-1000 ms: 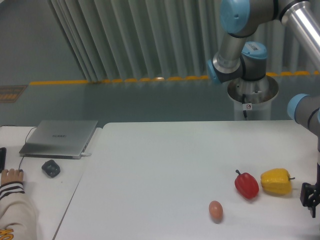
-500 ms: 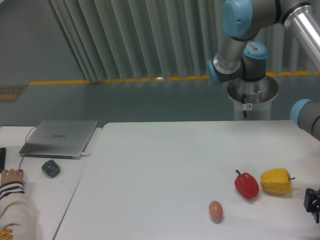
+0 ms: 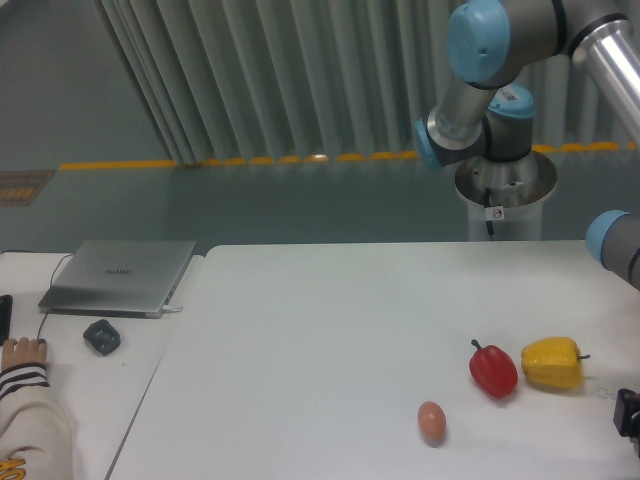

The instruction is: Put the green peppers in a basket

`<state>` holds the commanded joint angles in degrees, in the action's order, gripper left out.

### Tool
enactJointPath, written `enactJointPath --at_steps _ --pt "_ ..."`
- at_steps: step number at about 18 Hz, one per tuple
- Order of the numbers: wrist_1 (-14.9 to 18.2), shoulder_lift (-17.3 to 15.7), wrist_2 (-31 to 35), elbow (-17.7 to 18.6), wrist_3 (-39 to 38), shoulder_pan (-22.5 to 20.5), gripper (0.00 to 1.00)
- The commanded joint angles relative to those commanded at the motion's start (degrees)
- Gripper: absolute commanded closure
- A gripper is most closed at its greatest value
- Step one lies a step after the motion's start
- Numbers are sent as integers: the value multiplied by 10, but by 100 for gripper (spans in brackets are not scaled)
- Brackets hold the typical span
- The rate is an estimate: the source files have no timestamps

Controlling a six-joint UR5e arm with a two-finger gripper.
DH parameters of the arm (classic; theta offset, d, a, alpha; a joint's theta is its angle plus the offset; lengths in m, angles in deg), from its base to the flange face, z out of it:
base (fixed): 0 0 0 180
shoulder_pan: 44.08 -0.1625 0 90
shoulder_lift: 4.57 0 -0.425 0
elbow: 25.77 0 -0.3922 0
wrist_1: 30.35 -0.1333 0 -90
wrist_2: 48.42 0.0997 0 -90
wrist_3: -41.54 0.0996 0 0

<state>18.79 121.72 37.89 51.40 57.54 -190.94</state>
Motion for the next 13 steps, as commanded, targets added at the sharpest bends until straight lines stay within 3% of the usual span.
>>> enactJointPath --at_steps 13 --pt "-4 12 -1 -3 5 2 0"
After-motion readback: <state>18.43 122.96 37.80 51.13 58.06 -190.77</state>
